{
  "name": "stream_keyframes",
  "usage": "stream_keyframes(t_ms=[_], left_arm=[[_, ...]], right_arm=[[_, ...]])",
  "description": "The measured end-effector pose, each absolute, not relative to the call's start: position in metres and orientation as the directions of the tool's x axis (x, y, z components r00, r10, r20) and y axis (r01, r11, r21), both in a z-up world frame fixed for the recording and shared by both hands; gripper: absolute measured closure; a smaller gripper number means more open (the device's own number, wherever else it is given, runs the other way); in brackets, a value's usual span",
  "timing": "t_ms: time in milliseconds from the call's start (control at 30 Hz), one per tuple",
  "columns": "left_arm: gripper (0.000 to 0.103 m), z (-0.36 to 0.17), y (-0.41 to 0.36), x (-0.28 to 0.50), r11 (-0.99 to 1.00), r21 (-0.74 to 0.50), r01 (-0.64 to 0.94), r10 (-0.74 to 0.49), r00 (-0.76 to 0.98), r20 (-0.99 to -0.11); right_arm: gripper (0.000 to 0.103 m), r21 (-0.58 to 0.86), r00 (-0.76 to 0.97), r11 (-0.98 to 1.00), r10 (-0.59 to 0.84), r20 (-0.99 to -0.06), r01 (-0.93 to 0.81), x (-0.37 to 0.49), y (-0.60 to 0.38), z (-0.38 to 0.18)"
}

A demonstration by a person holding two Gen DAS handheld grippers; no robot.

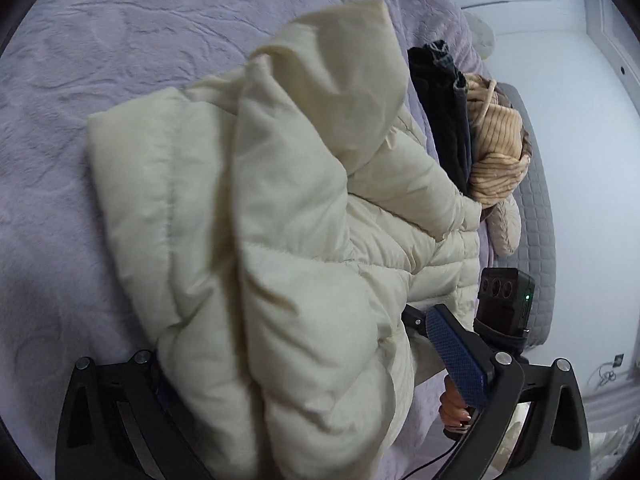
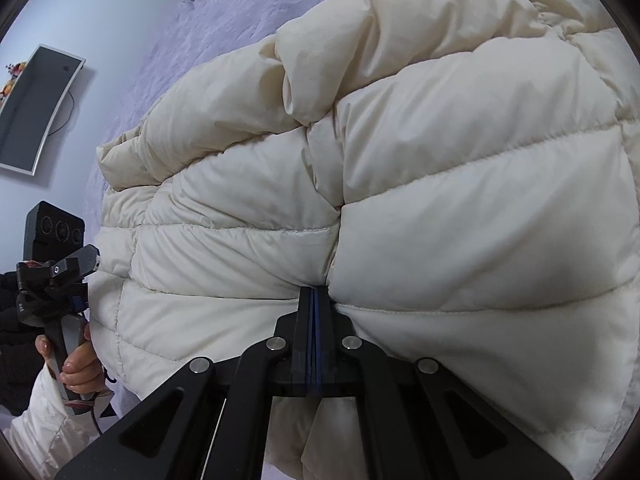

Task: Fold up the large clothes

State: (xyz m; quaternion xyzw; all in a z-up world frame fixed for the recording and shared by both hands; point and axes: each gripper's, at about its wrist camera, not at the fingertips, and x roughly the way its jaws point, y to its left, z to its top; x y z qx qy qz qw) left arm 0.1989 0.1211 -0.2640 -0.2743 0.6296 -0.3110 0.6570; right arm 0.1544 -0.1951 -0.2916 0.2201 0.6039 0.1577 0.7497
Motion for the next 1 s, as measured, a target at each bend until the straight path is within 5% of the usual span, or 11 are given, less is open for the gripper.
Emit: stream_keyframes(t_ms=[33, 67, 133, 200, 400, 700, 833, 1000], left_arm=[[0.012, -0.263, 0.114, 0.199, 0.676, -0.732, 0.087, -0.735, 0.009, -0.678], [0.037, -0.261, 0.107, 0.2, 0.699, -0.706, 0.11, -0.711, 0.003, -0.703], [0.064, -0.257, 0.095, 0.2, 0.717, -0.683, 0.139, -0.688, -0.015, -0.725], [0.078, -0.242, 0.089, 0.196, 0.709, -0.683, 0.175, -0.694, -0.001, -0.72], [0.082, -0.179, 0.06, 0.182, 0.68, -0.69, 0.246, -0.716, 0.021, -0.698], [0.082, -0.144, -0.031, 0.159, 0.8, -0.523, 0.295, -0.563, 0.067, -0.824], [0.081, -0.138, -0.037, 0.159, 0.817, -0.501, 0.284, -0.543, 0.092, -0.834], [0.081, -0.133, -0.046, 0.155, 0.838, -0.468, 0.279, -0.511, 0.101, -0.854]], right_arm=[[0.103, 0.532, 0.222, 0.846, 0.512, -0.829, 0.037, 0.154, -0.198, -0.293], [0.103, 0.545, 0.224, 0.837, 0.523, -0.822, 0.046, 0.155, -0.201, -0.294], [0.103, 0.57, 0.226, 0.819, 0.545, -0.808, 0.061, 0.155, -0.205, -0.298], [0.103, 0.591, 0.227, 0.803, 0.563, -0.794, 0.076, 0.155, -0.209, -0.301], [0.103, 0.677, 0.227, 0.727, 0.645, -0.73, 0.115, 0.163, -0.212, -0.315], [0.103, 0.735, 0.196, 0.664, 0.709, -0.678, 0.138, 0.176, -0.214, -0.328], [0.102, 0.709, 0.164, 0.697, 0.691, -0.703, 0.105, 0.179, -0.227, -0.301], [0.102, 0.701, 0.328, 0.713, 0.659, -0.677, 0.015, 0.182, -0.277, -0.243]])
